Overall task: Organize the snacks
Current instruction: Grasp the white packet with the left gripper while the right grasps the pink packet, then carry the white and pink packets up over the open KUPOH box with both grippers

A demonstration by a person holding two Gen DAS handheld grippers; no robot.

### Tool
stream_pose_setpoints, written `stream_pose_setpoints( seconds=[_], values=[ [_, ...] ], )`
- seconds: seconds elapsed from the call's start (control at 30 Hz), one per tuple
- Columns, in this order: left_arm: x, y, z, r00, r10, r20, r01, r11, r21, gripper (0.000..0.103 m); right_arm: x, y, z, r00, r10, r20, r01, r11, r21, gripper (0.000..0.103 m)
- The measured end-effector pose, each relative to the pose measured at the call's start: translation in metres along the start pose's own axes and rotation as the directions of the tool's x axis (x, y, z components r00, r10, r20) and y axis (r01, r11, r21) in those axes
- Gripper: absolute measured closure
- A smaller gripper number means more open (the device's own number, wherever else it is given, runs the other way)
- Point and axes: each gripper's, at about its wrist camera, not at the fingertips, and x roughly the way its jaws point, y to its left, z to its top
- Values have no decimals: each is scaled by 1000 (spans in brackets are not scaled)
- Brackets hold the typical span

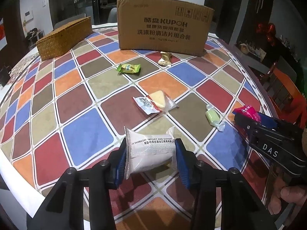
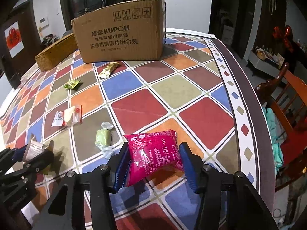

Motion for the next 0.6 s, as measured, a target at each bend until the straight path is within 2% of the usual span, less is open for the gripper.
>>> stream_pose_setpoints(
  seconds=[0.6],
  values=[
    [-13,3,13,1000,-10,28,11,1000,-4,57,-19,4,13,999,-1,40,1,1000,4,56]
  ],
)
